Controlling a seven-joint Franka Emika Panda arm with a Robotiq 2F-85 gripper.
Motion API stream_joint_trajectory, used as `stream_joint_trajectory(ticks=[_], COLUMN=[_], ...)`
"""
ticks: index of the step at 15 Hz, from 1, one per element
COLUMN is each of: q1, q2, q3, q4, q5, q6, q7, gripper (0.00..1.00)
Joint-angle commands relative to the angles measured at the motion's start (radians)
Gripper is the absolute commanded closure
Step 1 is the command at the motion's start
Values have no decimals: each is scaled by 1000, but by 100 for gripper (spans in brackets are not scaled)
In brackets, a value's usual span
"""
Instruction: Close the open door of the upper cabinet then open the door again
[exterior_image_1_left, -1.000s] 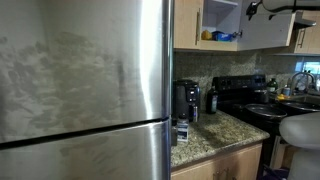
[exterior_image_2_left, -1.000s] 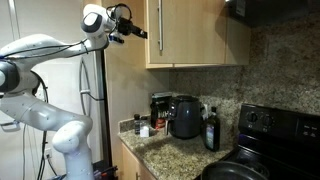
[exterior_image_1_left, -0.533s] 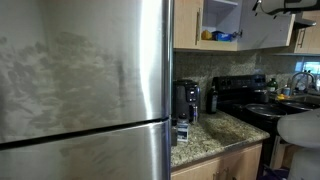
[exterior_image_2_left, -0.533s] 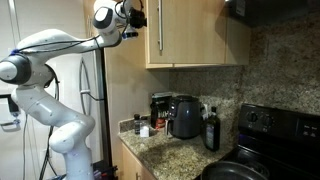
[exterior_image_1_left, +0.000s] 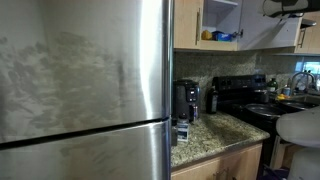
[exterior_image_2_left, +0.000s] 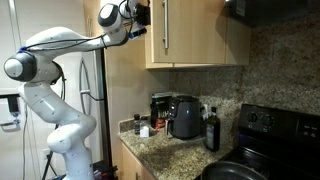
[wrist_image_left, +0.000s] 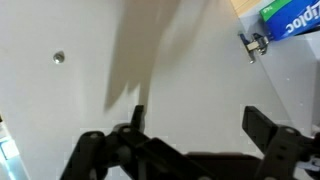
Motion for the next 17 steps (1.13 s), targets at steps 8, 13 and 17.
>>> stream_joint_trajectory(ticks=[8, 13, 17], q1=[13, 143, 228], q2=[85, -64, -55], q3=[-257, -114, -59], q4=[-57, -225, -237], q5=[177, 272, 288], q6=[-60, -171, -191], q7=[-93, -41, 2], gripper=[0, 0, 0])
